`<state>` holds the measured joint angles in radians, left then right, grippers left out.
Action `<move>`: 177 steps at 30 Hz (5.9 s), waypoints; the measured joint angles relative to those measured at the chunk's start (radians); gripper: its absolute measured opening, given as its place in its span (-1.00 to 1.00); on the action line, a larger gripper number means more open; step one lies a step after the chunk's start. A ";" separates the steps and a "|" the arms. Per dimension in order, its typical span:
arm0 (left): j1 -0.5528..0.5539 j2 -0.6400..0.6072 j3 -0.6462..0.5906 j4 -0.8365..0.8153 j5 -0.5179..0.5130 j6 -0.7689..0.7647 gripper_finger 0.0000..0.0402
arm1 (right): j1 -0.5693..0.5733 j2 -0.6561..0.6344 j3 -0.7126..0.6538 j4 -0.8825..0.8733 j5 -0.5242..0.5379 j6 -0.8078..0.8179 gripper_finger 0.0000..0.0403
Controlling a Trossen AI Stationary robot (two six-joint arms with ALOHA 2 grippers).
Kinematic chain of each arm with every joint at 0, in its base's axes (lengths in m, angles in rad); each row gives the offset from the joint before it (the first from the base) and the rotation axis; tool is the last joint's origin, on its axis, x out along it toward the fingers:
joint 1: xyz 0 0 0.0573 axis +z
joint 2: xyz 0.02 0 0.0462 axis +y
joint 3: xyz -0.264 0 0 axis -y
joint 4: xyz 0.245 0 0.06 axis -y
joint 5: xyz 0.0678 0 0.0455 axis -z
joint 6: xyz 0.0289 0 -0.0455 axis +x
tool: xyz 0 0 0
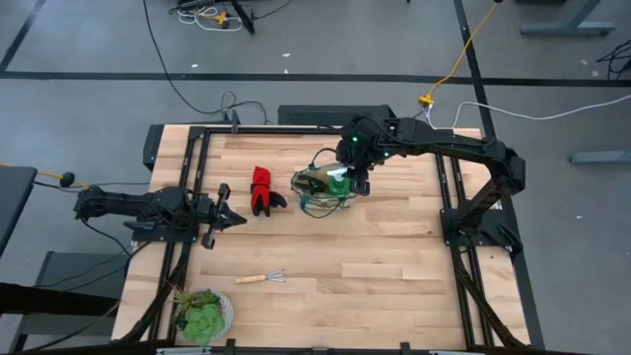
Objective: Pick & Place Garden tools in Gardening bag
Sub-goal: Put the brown hand rake into the gardening bag
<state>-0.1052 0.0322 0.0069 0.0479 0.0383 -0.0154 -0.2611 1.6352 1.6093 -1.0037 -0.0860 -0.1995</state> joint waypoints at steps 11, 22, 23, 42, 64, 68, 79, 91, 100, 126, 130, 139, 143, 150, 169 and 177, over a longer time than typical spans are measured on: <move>0.000 0.000 0.000 0.000 0.000 0.000 -0.90 | 0.000 0.000 0.000 0.001 0.000 0.000 -0.07; 0.000 0.000 0.000 0.000 0.000 0.000 -0.90 | 0.000 0.000 0.000 0.063 0.000 0.000 -0.07; 0.000 0.000 0.000 0.000 0.000 0.000 -0.90 | 0.000 0.000 0.000 0.074 0.000 0.000 -0.07; 0.000 0.000 0.000 0.000 0.000 0.000 -0.90 | 0.001 -0.095 0.001 0.144 0.002 -0.027 -0.07; 0.000 0.000 0.000 0.000 0.000 0.000 -0.90 | 0.001 -0.223 0.001 0.116 0.096 -0.027 -0.69; 0.000 0.000 0.000 0.000 0.000 0.000 -0.90 | 0.001 -0.264 0.001 0.100 0.096 -0.014 -0.93; 0.000 0.000 0.000 0.000 0.000 0.000 -0.90 | 0.011 -0.310 0.001 0.071 0.109 0.034 -0.99; 0.000 0.000 0.000 0.000 0.000 0.000 -0.90 | 0.065 -0.444 -0.096 0.235 0.159 0.042 -1.00; 0.000 0.000 0.000 0.000 0.000 0.000 -0.90 | 0.110 -0.604 -0.345 0.473 0.158 0.087 -1.00; 0.000 0.000 0.000 0.000 0.000 0.000 -0.90 | 0.296 -0.940 -1.047 1.069 0.262 0.035 -1.00; 0.000 0.000 0.000 0.000 0.000 0.000 -0.90 | 0.296 -1.002 -1.134 1.097 0.258 0.046 -1.00; 0.000 0.000 0.000 0.000 0.000 0.000 -0.90 | 0.296 -1.089 -1.288 1.184 0.250 0.056 -1.00; 0.000 0.000 0.000 0.000 0.000 0.000 -0.90 | 0.295 -1.138 -1.341 1.188 0.216 0.045 -1.00; 0.000 0.000 0.000 0.000 0.000 0.000 -0.90 | 0.295 -1.228 -1.405 1.183 0.200 0.044 -1.00; 0.000 0.000 0.000 0.000 0.000 0.000 -0.90 | 0.295 -1.421 -1.528 1.180 0.120 0.034 -1.00; 0.000 0.000 0.000 0.000 0.000 0.000 -0.90 | 0.296 -1.463 -1.584 1.188 0.085 0.062 -1.00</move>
<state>-0.1054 0.0326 0.0071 0.0479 0.0384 -0.0154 0.0345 0.1727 0.0256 0.1841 -0.0013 -0.1375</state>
